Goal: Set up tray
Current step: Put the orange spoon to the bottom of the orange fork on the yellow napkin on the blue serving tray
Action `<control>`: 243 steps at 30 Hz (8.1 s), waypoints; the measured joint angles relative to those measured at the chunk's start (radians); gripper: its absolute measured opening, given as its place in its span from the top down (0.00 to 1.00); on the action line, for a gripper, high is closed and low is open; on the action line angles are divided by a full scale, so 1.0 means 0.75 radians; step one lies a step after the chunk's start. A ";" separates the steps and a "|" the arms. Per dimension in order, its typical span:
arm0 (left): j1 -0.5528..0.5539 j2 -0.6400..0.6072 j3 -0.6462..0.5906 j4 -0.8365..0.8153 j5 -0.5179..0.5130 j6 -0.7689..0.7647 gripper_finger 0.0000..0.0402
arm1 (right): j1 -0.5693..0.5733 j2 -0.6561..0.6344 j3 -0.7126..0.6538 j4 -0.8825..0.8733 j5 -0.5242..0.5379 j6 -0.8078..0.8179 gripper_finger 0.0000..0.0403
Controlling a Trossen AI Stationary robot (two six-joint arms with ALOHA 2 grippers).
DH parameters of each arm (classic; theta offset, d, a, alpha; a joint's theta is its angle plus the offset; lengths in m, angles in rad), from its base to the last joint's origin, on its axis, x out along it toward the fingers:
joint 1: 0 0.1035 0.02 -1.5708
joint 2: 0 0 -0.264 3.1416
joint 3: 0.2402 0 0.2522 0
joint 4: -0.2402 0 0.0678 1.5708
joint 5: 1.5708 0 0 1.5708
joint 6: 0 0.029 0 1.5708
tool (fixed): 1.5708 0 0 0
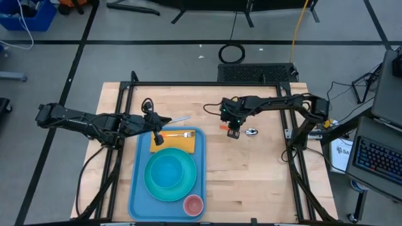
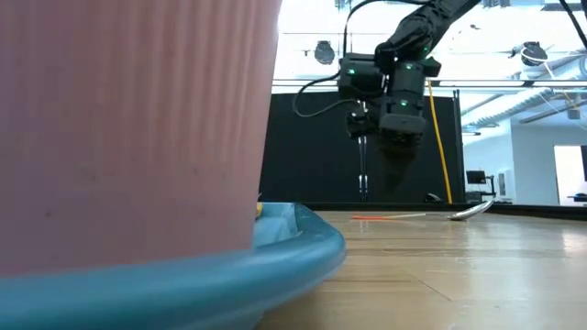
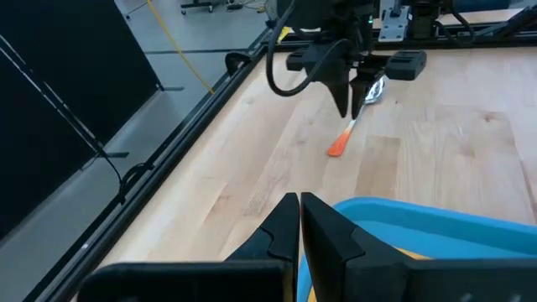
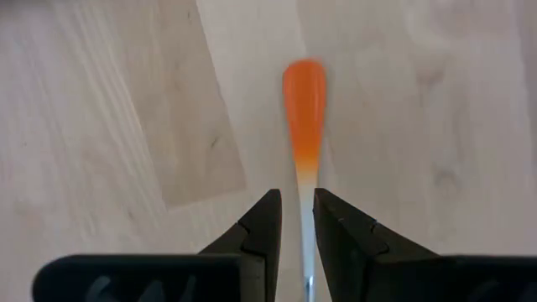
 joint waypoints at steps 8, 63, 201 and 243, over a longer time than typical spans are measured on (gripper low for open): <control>0.000 0.000 0.001 0.001 0.000 -0.005 0.95 | 0.001 -0.053 -0.084 -0.010 -0.032 0.026 0.84; 0.000 0.001 0.002 0.011 -0.001 -0.013 0.95 | -0.027 -0.172 -0.285 0.119 0.020 0.000 0.66; 0.026 -0.022 0.001 0.046 -0.012 0.092 0.95 | 0.262 0.788 1.045 0.408 -0.379 -0.018 1.00; 0.027 -0.020 0.000 0.042 0.000 0.091 0.95 | 0.261 0.908 1.045 0.478 -0.277 0.049 1.00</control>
